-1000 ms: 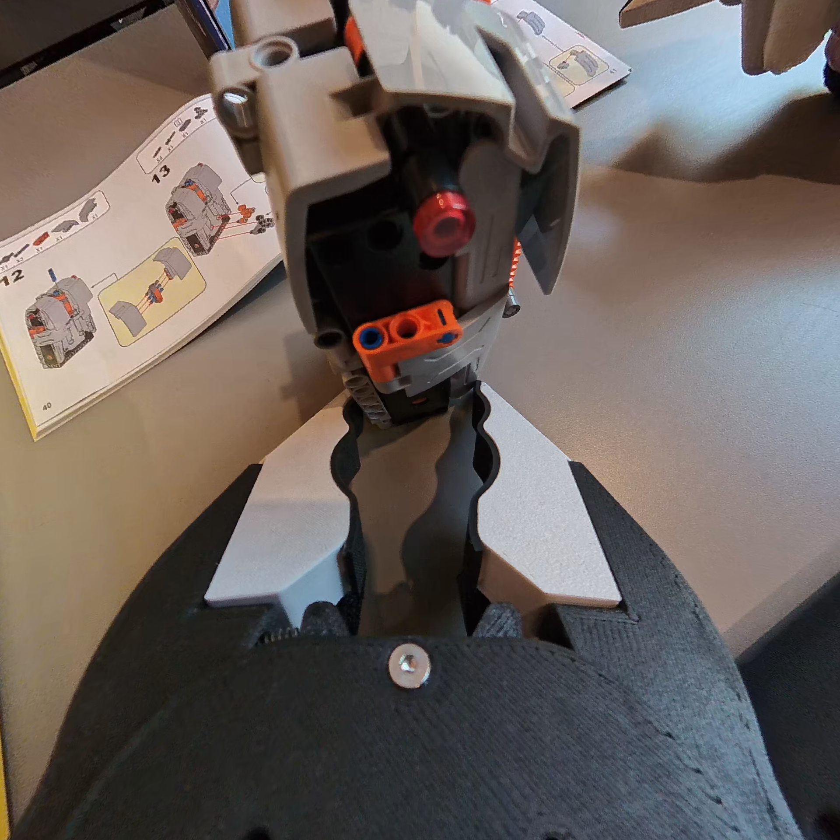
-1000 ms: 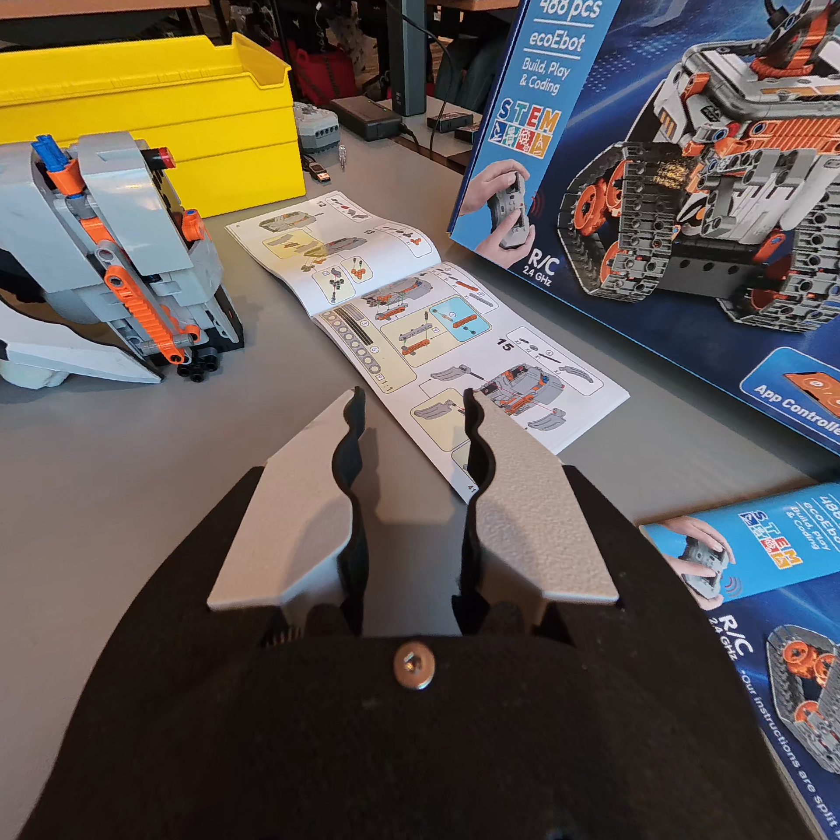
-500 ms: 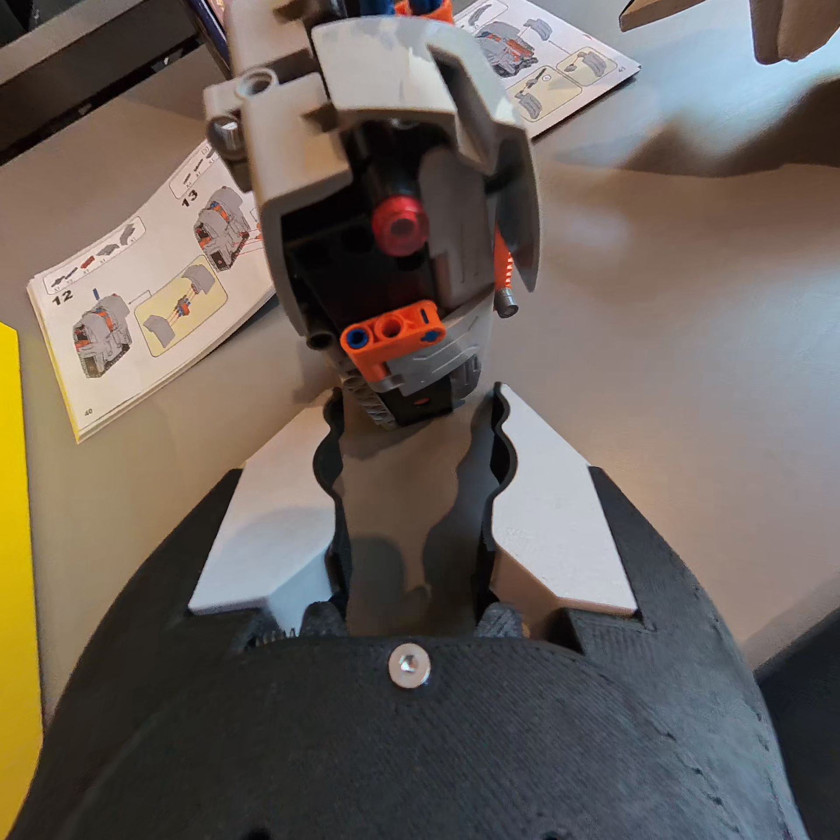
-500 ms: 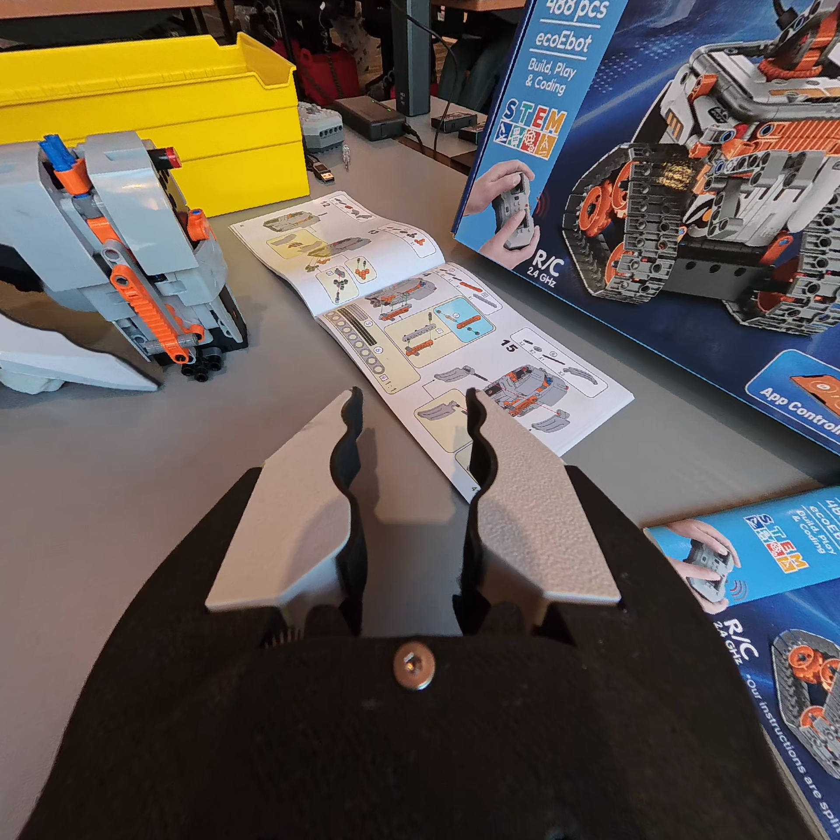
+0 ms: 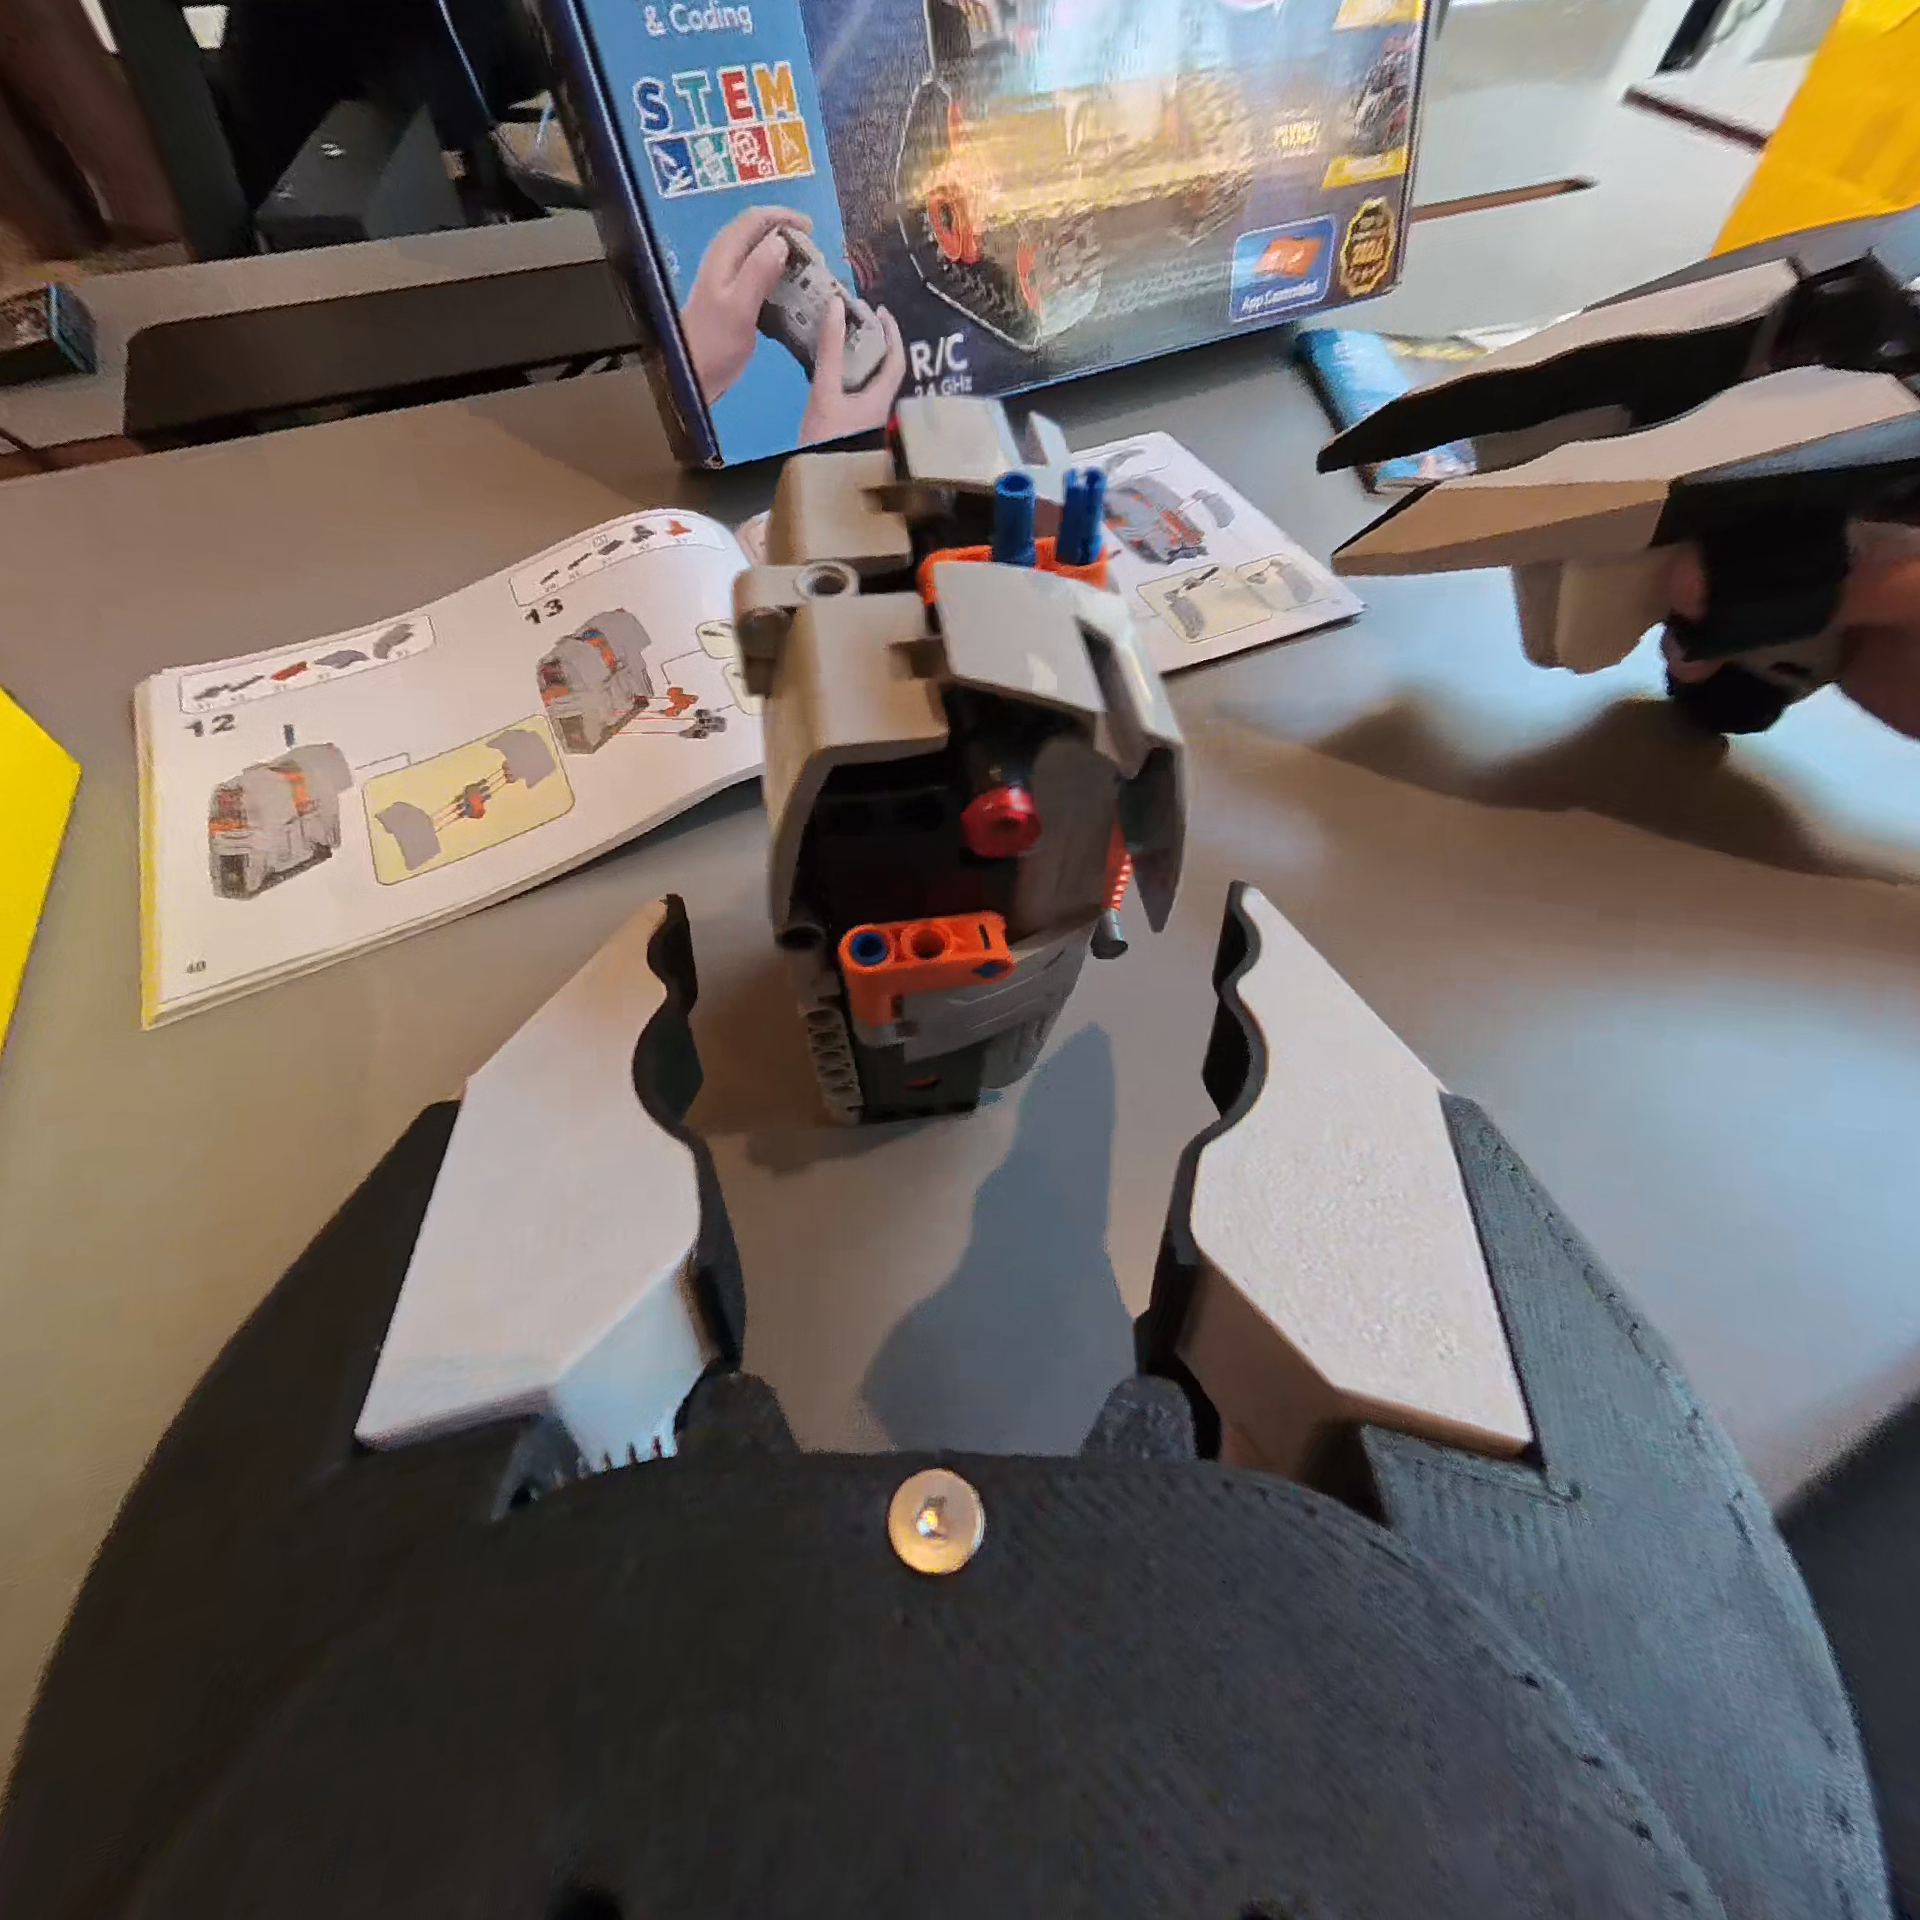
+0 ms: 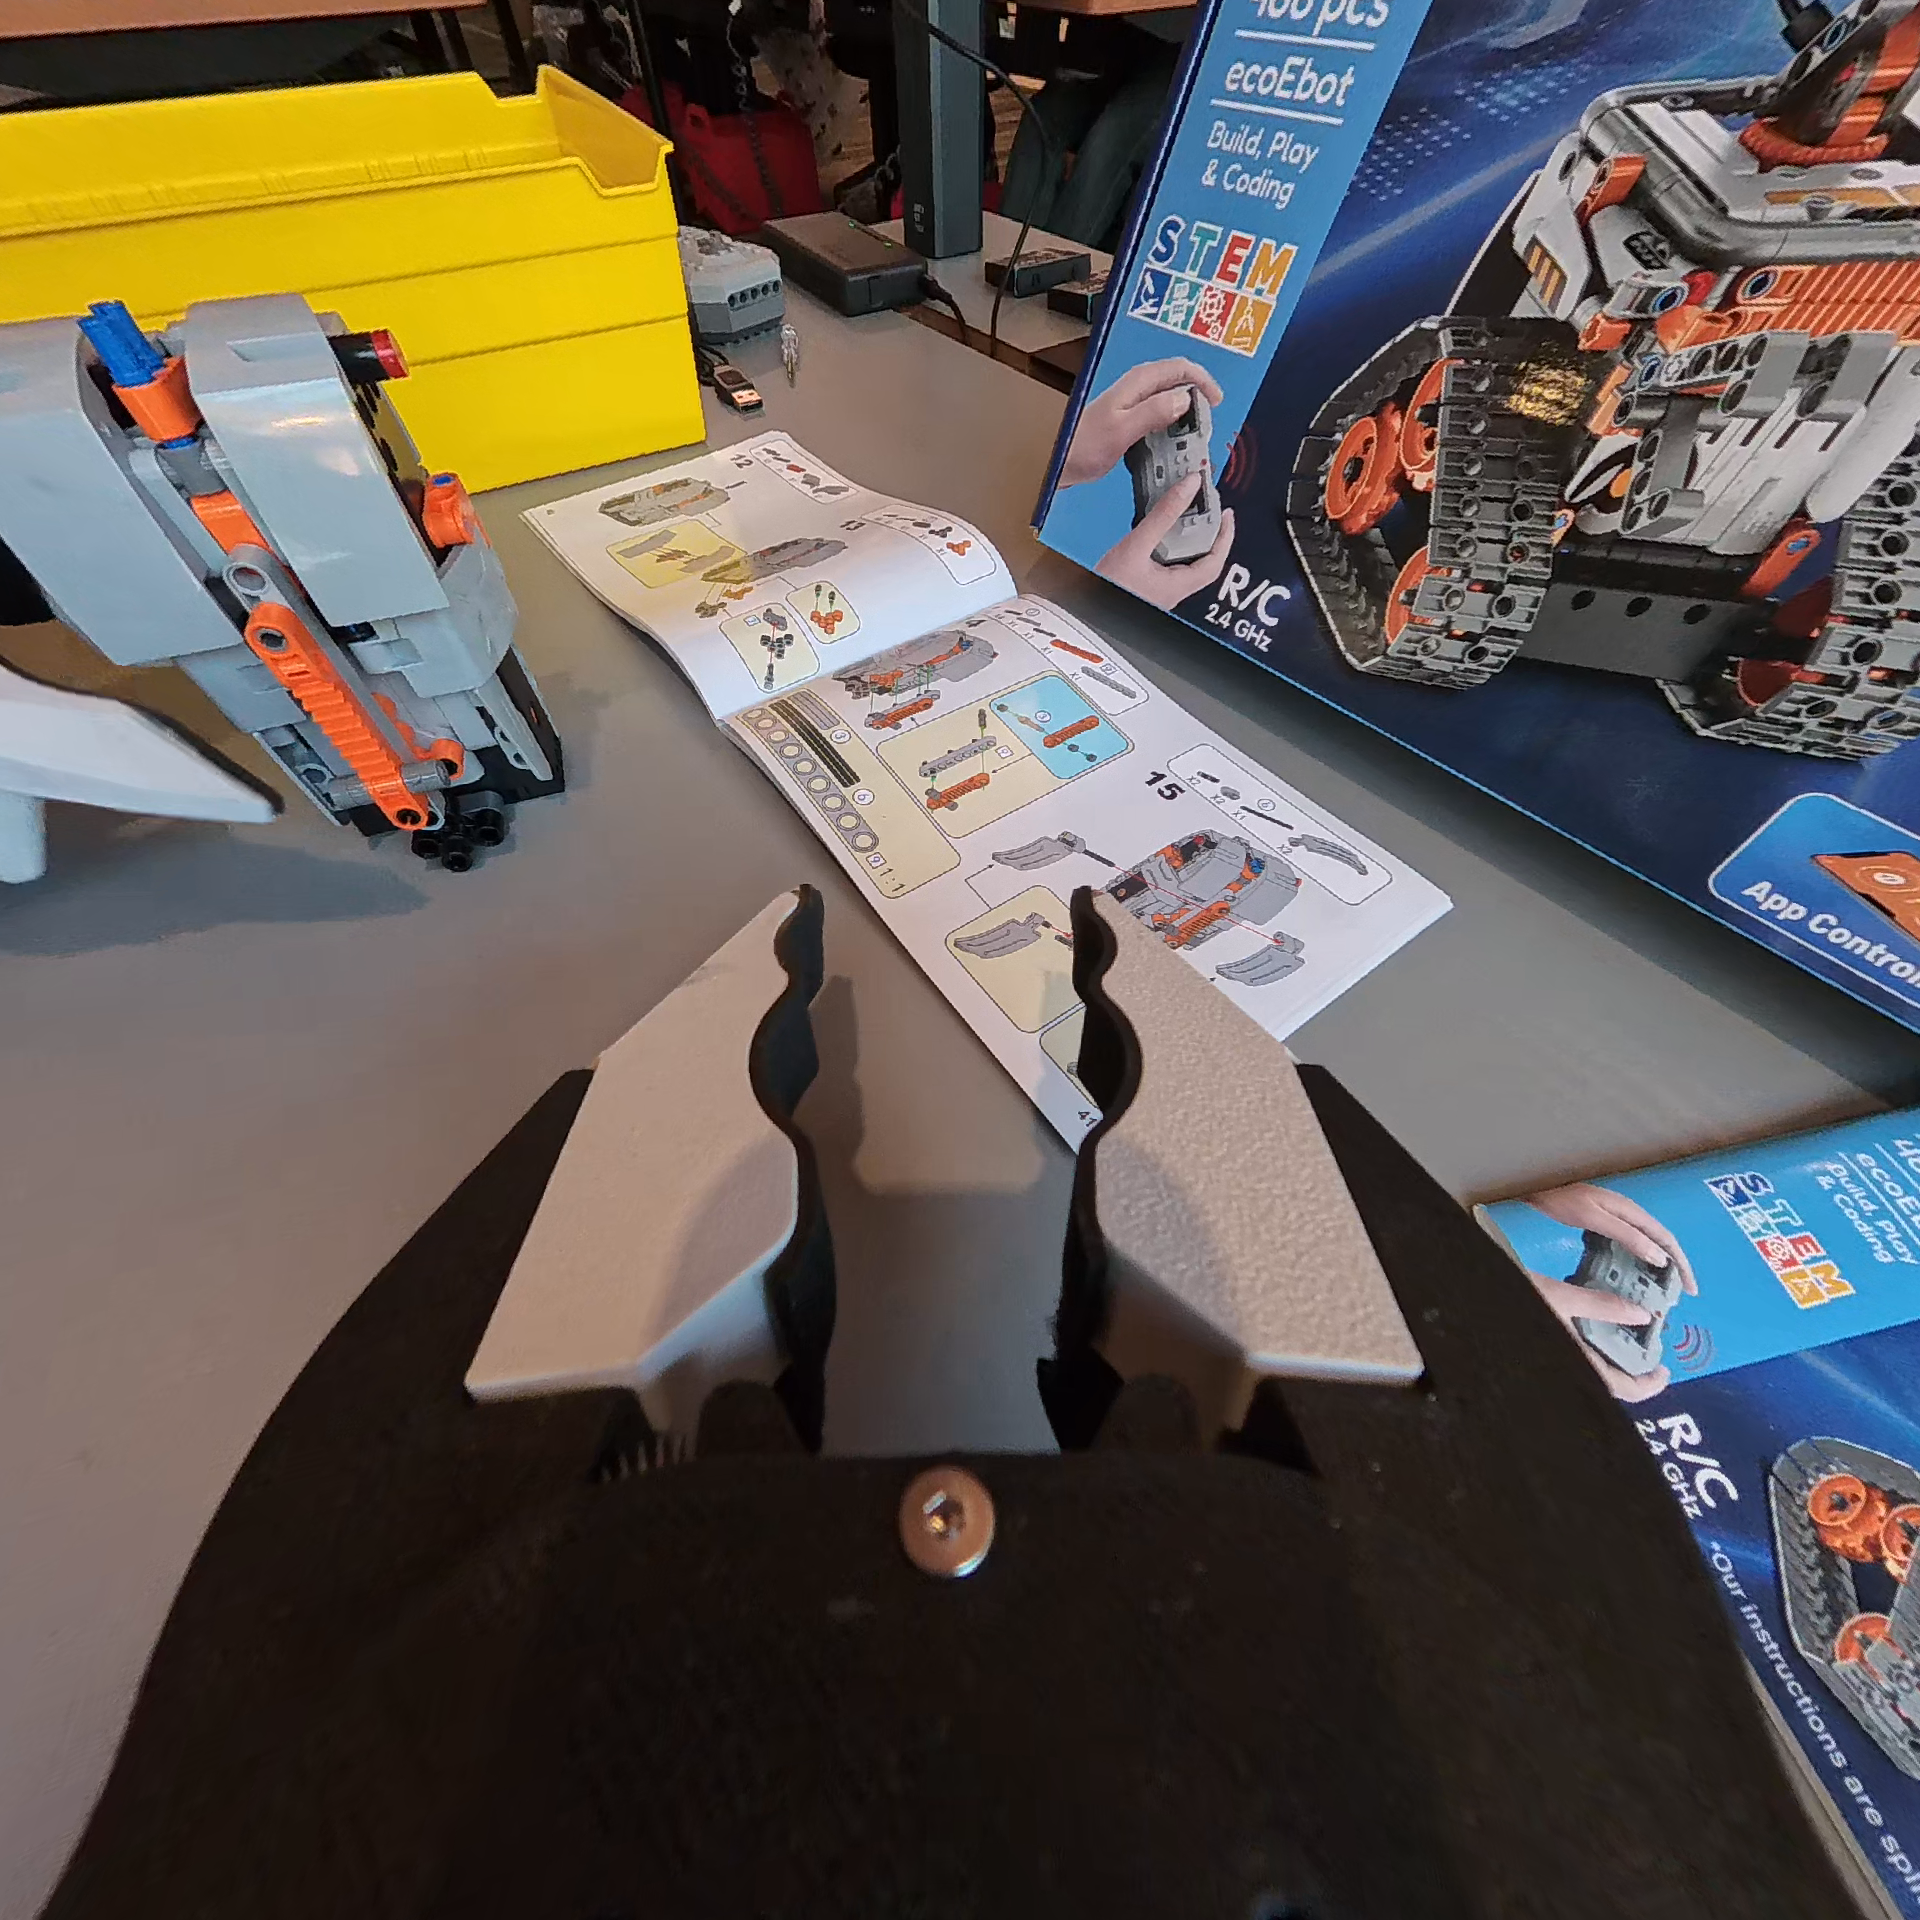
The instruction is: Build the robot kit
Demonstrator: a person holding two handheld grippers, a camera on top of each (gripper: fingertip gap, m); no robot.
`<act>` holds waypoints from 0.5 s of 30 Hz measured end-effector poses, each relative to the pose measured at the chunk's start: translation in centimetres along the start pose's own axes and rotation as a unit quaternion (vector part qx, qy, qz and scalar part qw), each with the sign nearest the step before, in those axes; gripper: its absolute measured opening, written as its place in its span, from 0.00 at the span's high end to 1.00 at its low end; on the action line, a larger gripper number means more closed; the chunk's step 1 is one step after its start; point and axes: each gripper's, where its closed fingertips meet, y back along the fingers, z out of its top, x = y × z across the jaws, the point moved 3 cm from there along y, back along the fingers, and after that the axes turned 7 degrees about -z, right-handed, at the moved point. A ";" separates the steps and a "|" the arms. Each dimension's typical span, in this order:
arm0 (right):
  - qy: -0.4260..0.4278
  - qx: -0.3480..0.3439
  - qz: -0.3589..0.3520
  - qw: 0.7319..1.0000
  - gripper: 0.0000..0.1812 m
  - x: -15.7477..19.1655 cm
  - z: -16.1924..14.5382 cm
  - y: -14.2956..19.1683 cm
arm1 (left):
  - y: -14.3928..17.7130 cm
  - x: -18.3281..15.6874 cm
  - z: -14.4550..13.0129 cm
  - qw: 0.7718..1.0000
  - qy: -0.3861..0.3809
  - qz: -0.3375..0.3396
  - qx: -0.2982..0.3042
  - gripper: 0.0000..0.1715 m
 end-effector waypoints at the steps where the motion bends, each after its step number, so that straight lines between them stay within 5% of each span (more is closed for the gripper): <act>1: 0.000 0.000 0.000 1.000 0.75 0.0 0.0 0.0 | -0.3 0.0 0.0 1.000 -0.003 0.012 0.006 0.41; 7: 0.003 0.001 0.003 1.000 0.74 0.2 0.0 0.0 | -1.2 0.6 -0.2 0.998 0.007 0.063 0.029 0.44; 15: 0.003 0.003 0.004 1.000 0.74 0.2 -0.1 -0.1 | -1.9 0.0 0.8 0.995 0.101 0.015 -0.013 0.49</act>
